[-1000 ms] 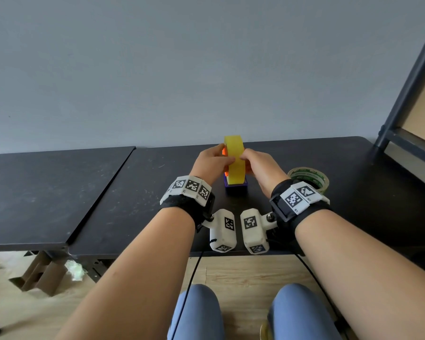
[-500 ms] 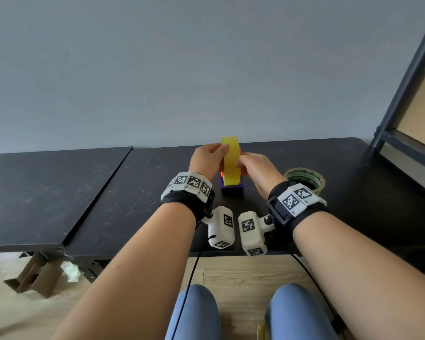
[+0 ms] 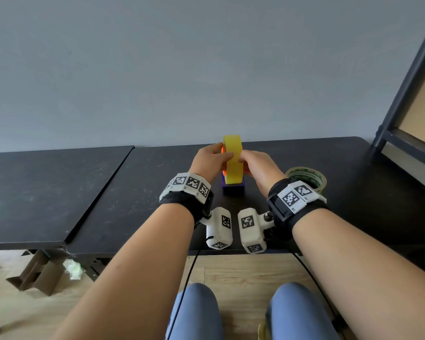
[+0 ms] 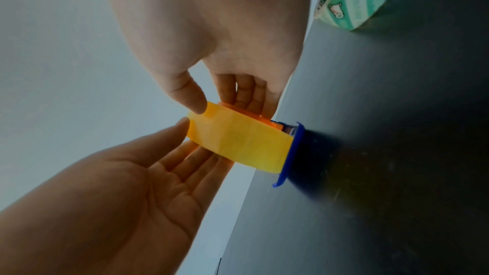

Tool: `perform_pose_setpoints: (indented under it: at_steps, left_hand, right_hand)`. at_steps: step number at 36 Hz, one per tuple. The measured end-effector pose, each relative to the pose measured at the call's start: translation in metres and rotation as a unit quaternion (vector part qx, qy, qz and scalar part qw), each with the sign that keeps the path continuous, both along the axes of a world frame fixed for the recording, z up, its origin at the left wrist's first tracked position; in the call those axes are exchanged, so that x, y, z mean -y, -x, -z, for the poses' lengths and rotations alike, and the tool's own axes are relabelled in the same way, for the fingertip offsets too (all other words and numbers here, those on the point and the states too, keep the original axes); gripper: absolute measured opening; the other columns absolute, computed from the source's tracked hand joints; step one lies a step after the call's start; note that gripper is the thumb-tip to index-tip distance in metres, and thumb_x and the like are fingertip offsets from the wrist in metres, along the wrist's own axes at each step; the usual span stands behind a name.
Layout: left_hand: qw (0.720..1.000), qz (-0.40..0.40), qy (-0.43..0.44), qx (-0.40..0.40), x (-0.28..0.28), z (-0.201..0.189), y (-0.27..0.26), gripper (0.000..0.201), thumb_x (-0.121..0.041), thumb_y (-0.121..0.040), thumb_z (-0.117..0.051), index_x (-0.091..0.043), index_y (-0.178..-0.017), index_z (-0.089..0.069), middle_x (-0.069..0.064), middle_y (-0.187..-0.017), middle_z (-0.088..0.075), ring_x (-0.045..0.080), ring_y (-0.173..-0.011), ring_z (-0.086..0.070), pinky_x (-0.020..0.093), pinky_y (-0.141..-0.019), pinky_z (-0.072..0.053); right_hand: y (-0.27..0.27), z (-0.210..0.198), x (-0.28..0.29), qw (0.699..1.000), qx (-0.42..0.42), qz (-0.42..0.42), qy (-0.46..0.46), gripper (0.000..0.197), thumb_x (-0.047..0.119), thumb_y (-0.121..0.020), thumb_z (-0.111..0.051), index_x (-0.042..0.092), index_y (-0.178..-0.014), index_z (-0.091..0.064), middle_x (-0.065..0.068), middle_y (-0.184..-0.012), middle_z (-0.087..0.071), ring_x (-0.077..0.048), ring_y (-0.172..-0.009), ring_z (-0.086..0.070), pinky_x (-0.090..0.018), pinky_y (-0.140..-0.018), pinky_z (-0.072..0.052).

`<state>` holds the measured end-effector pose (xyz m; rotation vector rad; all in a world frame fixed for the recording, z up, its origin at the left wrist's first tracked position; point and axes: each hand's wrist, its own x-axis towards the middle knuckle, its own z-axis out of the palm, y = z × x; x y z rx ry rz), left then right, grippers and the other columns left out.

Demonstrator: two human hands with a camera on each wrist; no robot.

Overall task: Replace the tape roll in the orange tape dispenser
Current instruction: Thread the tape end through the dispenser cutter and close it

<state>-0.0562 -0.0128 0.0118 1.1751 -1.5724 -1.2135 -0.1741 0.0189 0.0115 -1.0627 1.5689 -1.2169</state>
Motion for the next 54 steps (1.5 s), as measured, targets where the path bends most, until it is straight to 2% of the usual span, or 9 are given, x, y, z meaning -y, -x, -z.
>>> perform_pose_setpoints:
  at_steps: [6, 13, 20, 24, 27, 30, 39, 50, 54]
  left_hand:
    - [0.999, -0.032, 0.028, -0.002, 0.009, 0.007, 0.002, 0.042, -0.036, -0.079, -0.059, 0.003, -0.093, -0.068, 0.025, -0.089, -0.069, 0.025, -0.078, -0.063, 0.057, -0.089, -0.054]
    - [0.996, -0.065, 0.065, 0.019, 0.021, 0.017, 0.005, 0.063, -0.059, -0.068, -0.053, 0.0, -0.087, -0.066, 0.026, -0.082, -0.067, 0.024, -0.071, -0.062, 0.058, -0.084, -0.055]
    - [0.999, -0.04, -0.002, 0.006, 0.006, 0.003, 0.0, 0.02, -0.023, -0.088, -0.06, -0.022, -0.071, -0.07, 0.016, -0.092, -0.071, 0.032, -0.092, -0.07, 0.05, -0.095, -0.054]
    - [0.999, -0.01, -0.038, -0.015, 0.006, 0.005, -0.003, 0.026, -0.003, -0.085, -0.061, -0.023, -0.099, -0.07, 0.017, -0.111, -0.072, 0.033, -0.105, -0.069, 0.045, -0.098, -0.053]
    - [0.999, -0.013, -0.038, -0.029, 0.006, 0.005, -0.001, 0.041, -0.003, -0.085, -0.064, -0.012, -0.125, -0.063, 0.019, -0.116, -0.07, 0.034, -0.107, -0.068, 0.047, -0.1, -0.052]
    - [0.998, -0.022, -0.043, -0.035, 0.007, 0.007, 0.001, 0.053, -0.003, -0.086, -0.065, -0.005, -0.137, -0.052, 0.02, -0.12, -0.067, 0.035, -0.109, -0.067, 0.047, -0.1, -0.051]
    - [0.998, -0.044, -0.01, -0.039, 0.013, 0.013, 0.004, 0.064, -0.034, -0.076, -0.067, -0.006, -0.133, -0.058, 0.016, -0.121, -0.068, 0.03, -0.104, -0.07, 0.046, -0.093, -0.056]
    - [0.998, -0.055, 0.029, 0.012, 0.006, 0.007, 0.005, 0.02, -0.04, -0.086, -0.059, -0.029, -0.071, -0.066, 0.022, -0.101, -0.072, 0.039, -0.098, -0.069, 0.053, -0.09, -0.056]
    - [0.999, -0.027, -0.012, -0.026, 0.005, 0.008, -0.001, 0.023, -0.023, -0.089, -0.062, -0.021, -0.109, -0.072, 0.01, -0.109, -0.073, 0.027, -0.103, -0.07, 0.044, -0.096, -0.055]
  right_hand:
    - [-0.002, -0.001, -0.005, 1.0, -0.024, -0.002, 0.012, 0.028, 0.004, -0.081, -0.048, -0.014, -0.1, -0.058, -0.013, -0.086, -0.055, -0.023, -0.082, -0.053, -0.035, -0.076, -0.042]
    - [0.002, 0.002, -0.004, 0.999, -0.026, -0.02, 0.019, 0.032, 0.003, -0.076, -0.049, -0.008, -0.101, -0.066, -0.027, -0.106, -0.069, -0.037, -0.1, -0.066, -0.051, -0.1, -0.048]
    - [0.002, 0.001, -0.008, 0.999, -0.027, -0.023, 0.007, 0.026, 0.004, -0.083, -0.05, 0.002, -0.103, -0.067, -0.018, -0.106, -0.069, -0.028, -0.095, -0.066, -0.034, -0.084, -0.054]
    - [0.002, 0.0, -0.007, 1.0, -0.022, -0.016, 0.002, 0.029, 0.005, -0.085, -0.05, 0.004, -0.11, -0.066, -0.017, -0.111, -0.067, -0.028, -0.1, -0.064, -0.035, -0.086, -0.054]
    - [0.001, -0.001, -0.003, 1.0, -0.019, -0.02, -0.002, 0.028, 0.005, -0.089, -0.049, 0.004, -0.114, -0.064, -0.013, -0.104, -0.063, -0.022, -0.089, -0.06, -0.027, -0.071, -0.051]
    - [0.002, -0.002, -0.003, 1.0, -0.03, -0.008, -0.004, 0.028, 0.007, -0.089, -0.05, -0.003, -0.111, -0.063, -0.019, -0.112, -0.066, -0.028, -0.096, -0.062, -0.042, -0.095, -0.05]
    - [0.002, 0.0, -0.007, 0.999, -0.026, -0.015, 0.018, 0.032, -0.001, -0.083, -0.047, -0.008, -0.11, -0.064, -0.023, -0.103, -0.069, -0.031, -0.095, -0.066, -0.041, -0.087, -0.053]
    - [0.003, 0.005, -0.011, 0.999, -0.024, -0.04, 0.022, 0.034, -0.002, -0.082, -0.046, 0.0, -0.11, -0.067, -0.017, -0.103, -0.068, -0.02, -0.082, -0.062, -0.025, -0.073, -0.05]
    - [0.0, 0.003, -0.011, 0.999, -0.019, -0.038, 0.011, 0.035, 0.001, -0.086, -0.047, 0.002, -0.116, -0.065, -0.017, -0.107, -0.067, -0.026, -0.093, -0.062, -0.025, -0.069, -0.049]
